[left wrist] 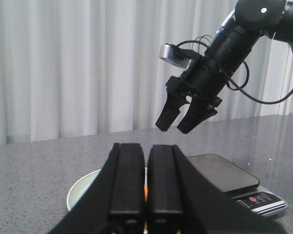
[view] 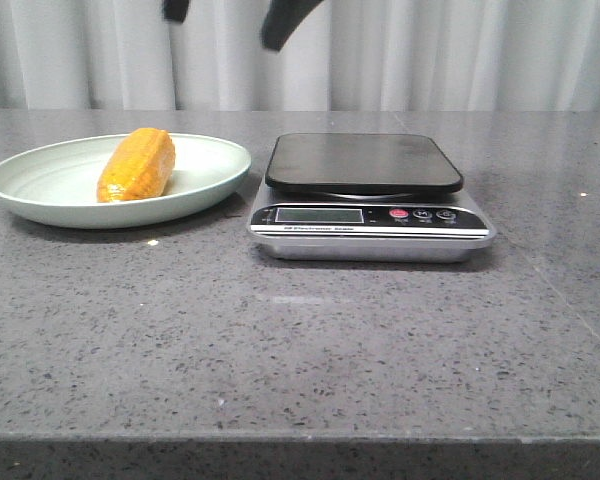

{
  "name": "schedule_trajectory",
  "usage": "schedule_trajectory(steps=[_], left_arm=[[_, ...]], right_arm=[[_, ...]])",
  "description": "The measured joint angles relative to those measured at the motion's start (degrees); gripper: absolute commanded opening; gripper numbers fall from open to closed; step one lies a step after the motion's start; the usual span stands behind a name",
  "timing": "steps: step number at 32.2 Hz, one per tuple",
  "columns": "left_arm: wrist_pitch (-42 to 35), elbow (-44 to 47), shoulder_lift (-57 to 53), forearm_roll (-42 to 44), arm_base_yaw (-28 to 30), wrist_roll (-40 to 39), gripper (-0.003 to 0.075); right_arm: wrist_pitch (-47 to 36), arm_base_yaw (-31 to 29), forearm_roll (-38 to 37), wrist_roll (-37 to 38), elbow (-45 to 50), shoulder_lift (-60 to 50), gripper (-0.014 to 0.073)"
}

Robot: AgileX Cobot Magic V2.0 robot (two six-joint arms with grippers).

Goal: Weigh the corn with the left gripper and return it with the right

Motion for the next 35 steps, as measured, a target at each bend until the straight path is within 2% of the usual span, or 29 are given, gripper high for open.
schedule_trajectory(steps=[6, 11, 15, 35], left_arm=[[0.0, 0.0, 0.0, 0.0, 0.0, 0.0, 0.0127], [0.0, 0.0, 0.0, 0.0, 0.0, 0.0, 0.0127], [0.0, 0.0, 0.0, 0.0, 0.0, 0.0, 0.0127], [0.0, 0.0, 0.0, 0.0, 0.0, 0.0, 0.0127]], right_arm=[[0.1, -4.5, 0.5, -7.4, 2.5, -6.7, 0.0584], [0.1, -7.2, 0.9, -12.4, 9.9, -15.2, 0.0584], [-3.0, -7.9, 0.9, -14.8, 20.7, -23.9, 0.0584], [-39.3, -7.9, 1.2, -21.7, 82.3, -79.1, 0.0584]])
